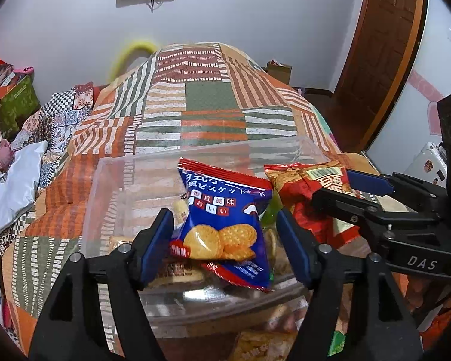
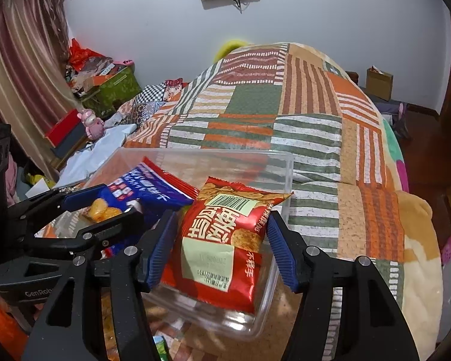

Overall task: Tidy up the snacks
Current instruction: 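Lower both bags into the clear box and open both tools, then grasp the yellow Kakao bag with the right tool while the left grasps the red snack bag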

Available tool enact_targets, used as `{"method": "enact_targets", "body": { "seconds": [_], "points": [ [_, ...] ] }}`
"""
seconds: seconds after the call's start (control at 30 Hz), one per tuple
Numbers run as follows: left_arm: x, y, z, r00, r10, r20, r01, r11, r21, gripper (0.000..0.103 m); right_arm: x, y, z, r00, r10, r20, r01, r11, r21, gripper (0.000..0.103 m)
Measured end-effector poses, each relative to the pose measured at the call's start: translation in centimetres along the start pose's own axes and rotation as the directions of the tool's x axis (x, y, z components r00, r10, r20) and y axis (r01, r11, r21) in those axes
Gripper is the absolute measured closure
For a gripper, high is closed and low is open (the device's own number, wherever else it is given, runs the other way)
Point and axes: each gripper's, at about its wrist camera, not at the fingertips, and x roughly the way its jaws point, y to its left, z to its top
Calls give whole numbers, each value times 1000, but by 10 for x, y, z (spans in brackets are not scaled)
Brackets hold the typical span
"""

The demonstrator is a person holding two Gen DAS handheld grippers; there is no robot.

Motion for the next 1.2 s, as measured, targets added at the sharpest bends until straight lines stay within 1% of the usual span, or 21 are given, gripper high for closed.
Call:
{"method": "enact_targets", "body": {
  "seconds": [0.13, 0.2, 0.27, 0.4, 0.57, 0.73, 0.9, 1.07, 1.2],
  "points": [
    [-17, -3, -1, 1000, -13, 21, 13, 1000, 2, 31, -16, 5, -1, 1000, -2, 30, 3, 1000, -19, 40],
    [-28, -5, -3, 999, -14, 39, 14, 1000, 6, 26, -25, 8, -2, 999, -1, 45, 3, 1000, -29, 37],
    [-40, -8, -6, 998, -10, 55, 9, 1000, 20, 25, -35, 12, -4, 998, -7, 63, 10, 999, -46, 34],
    [-60, -12, -14, 998, -1, 70, -1, 1000, 30, 23, -58, 19, -10, 995, -16, 101, 24, 997, -72, 26],
    [-83, -14, -29, 997, -9, 77, 8, 1000, 18, 21, -81, 23, -20, 993, -6, 121, 16, 997, -75, 25],
    [-101, -17, -45, 997, -8, 72, 6, 1000, 22, 20, -97, 28, -34, 992, -13, 125, 23, 996, -82, 24],
    [-114, -17, -61, 998, -9, 67, 8, 1000, 19, 16, -111, 26, -53, 993, -21, 113, 30, 997, -73, 23],
    [-121, -14, -81, 999, -4, 38, 4, 1000, 19, 15, -118, 23, -75, 996, -42, 77, 47, 997, -69, 23],
    [-119, -7, -101, 1000, 5, -2, -5, 1000, 13, 15, -119, 17, -90, 998, -38, 46, 40, 998, -49, 23]
  ]
}}
